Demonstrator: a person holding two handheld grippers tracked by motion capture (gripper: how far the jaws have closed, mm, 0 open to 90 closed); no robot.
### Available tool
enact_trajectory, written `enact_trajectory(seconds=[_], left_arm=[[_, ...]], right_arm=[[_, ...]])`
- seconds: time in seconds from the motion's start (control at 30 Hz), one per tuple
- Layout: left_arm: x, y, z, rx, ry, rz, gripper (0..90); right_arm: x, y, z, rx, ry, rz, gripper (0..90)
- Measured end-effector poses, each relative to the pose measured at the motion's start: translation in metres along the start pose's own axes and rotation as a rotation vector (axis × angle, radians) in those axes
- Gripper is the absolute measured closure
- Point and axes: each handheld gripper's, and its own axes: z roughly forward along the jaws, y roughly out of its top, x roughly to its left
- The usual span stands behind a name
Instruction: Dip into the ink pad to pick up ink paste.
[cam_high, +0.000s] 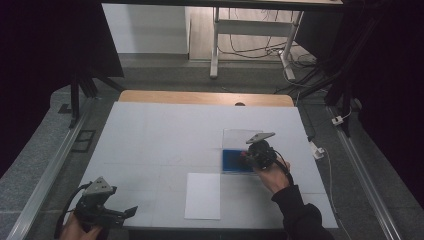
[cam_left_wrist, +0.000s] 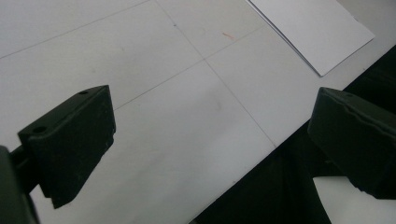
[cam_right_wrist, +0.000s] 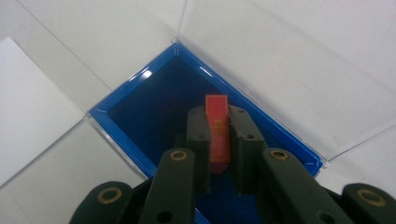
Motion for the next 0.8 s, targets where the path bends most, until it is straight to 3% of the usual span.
enact_trajectory(seconds=[0.17, 0.4, 0.6, 0.8], left_arm=[[0.0, 0.0, 0.0, -0.001, -0.001, -0.001, 1.3], [0.0, 0.0, 0.0, -0.001, 0.0, 0.002, 1.3], [0.0, 0.0, 0.0, 0.001, 0.001, 0.005, 1.3], [-0.001, 0.0, 0.0, 0.001, 0.003, 0.006, 1.3]], right_arm=[[-0.009, -0.003, -0.003, -0.027, 0.045, 0.072, 79.5], [-0.005, 0.004, -0.013, -0.098, 0.051, 0.063, 79.5], [0.002, 0.003, -0.004, -0.065, 0.079, 0.047, 79.5], [0.003, 0.001, 0.003, -0.032, 0.077, 0.042, 79.5]])
